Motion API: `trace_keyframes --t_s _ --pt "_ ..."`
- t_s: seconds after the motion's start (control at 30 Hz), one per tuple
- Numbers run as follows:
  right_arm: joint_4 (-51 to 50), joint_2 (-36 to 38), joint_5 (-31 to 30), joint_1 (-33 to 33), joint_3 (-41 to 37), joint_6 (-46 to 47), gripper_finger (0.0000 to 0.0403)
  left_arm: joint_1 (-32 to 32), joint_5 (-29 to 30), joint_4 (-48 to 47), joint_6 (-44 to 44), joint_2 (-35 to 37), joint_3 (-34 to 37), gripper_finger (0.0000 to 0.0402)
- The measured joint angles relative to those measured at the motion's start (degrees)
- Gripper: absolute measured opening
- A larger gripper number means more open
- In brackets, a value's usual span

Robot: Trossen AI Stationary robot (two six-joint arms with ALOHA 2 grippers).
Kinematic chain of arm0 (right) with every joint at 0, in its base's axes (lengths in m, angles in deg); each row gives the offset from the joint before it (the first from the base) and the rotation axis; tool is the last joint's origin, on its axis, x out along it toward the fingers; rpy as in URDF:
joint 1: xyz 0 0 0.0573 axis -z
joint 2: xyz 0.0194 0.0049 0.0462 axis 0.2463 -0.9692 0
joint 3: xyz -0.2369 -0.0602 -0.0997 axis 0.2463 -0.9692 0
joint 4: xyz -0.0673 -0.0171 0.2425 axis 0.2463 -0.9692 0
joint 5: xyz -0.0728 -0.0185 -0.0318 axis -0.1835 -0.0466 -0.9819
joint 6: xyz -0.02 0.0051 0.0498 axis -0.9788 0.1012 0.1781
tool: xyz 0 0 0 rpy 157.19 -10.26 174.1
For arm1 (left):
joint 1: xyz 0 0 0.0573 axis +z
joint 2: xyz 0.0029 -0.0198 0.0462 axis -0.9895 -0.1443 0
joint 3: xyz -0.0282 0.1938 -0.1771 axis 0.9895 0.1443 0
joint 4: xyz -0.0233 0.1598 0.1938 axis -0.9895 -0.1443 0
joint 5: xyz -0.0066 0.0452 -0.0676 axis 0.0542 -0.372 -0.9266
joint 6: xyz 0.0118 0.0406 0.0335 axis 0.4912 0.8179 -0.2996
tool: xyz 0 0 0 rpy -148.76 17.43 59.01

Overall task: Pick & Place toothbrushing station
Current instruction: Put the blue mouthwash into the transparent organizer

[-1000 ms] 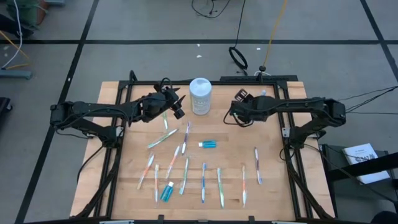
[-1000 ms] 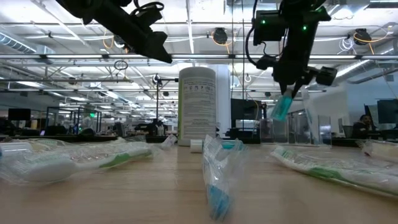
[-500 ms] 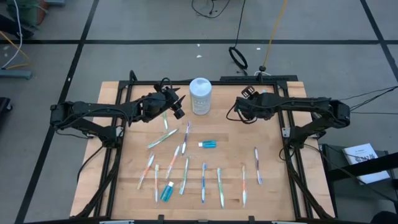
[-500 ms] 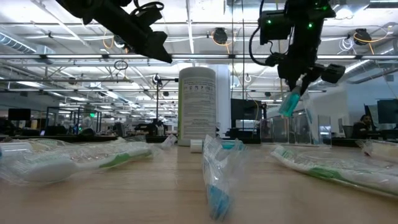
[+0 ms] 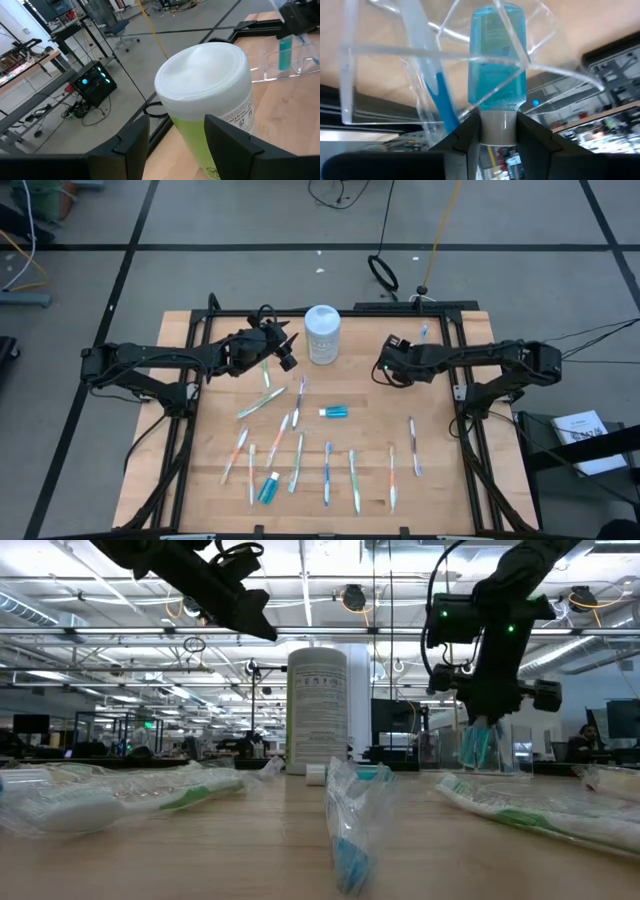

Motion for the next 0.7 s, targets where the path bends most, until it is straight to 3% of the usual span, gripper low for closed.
trace_keyframes --t_s 0.7 --pt "-6.0 0.4 0.2 -12.7 -0.4 11.1 0.0095 0.0 -0.1 1.4 -1.9 0.0 0.0 0.0196"
